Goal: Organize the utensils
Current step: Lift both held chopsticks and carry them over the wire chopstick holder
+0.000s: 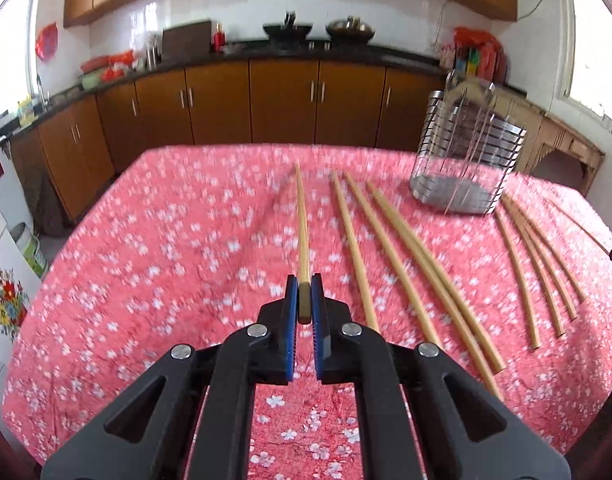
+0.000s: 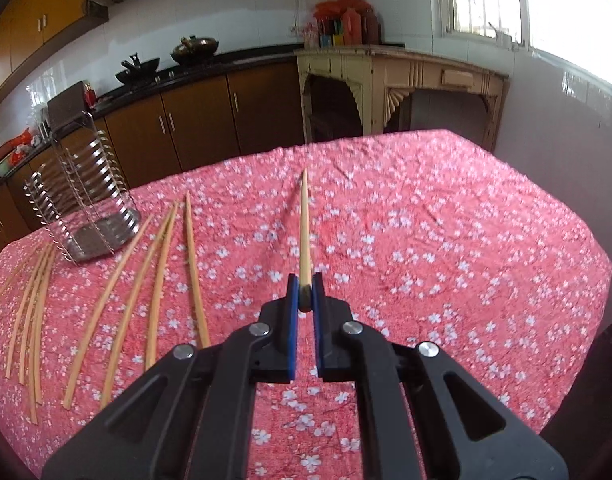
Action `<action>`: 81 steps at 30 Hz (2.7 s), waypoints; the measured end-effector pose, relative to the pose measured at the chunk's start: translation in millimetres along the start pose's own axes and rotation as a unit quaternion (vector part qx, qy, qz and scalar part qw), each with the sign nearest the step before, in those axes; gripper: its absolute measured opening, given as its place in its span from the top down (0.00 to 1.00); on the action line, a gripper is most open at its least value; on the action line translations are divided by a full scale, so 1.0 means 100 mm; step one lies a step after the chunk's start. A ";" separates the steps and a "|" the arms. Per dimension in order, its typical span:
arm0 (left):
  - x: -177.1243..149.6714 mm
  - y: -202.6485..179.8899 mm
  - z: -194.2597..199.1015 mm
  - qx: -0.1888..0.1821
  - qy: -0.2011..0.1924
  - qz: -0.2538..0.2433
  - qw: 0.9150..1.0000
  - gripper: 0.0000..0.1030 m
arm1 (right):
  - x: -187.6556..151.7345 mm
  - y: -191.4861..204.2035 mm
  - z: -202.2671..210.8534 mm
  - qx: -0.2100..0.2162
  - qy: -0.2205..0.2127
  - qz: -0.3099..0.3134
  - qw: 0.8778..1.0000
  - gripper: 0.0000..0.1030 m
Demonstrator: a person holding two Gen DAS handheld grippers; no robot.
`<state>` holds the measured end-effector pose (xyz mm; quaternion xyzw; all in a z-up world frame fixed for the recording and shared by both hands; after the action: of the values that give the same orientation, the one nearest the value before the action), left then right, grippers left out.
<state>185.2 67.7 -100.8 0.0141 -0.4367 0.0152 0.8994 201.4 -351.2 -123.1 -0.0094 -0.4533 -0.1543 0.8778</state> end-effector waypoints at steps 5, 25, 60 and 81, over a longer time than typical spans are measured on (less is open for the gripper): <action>0.15 0.01 0.20 -0.004 -0.041 0.011 0.999 0.94 | 0.14 0.05 0.21 0.006 -0.042 0.007 0.999 0.93; 0.75 0.08 0.60 0.016 -0.156 0.047 0.987 0.94 | 0.89 0.11 0.67 0.060 -0.145 -0.016 0.988 0.93; 2.06 -0.22 1.24 -0.040 -0.252 0.080 0.964 0.94 | 2.27 0.92 1.81 0.184 -0.270 0.011 0.945 0.93; 2.53 -1.18 0.29 -0.046 -0.226 0.061 0.971 0.94 | 2.48 1.87 0.47 0.224 -0.189 0.053 0.955 0.93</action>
<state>324.0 -47.7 114.6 -0.0507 -0.6289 0.0462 0.7745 350.9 -230.6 125.2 0.1345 -0.6327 0.0026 0.7626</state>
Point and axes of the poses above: each gripper's, at about its wrist camera, not at the fingertips, and z roughly against the way its jaws point, y to its left, x to its top, the point moved 3 cm from there along -z, roughly the way its jaws point, and after that the axes turned 4 degrees about x, right-handed, at the moved point
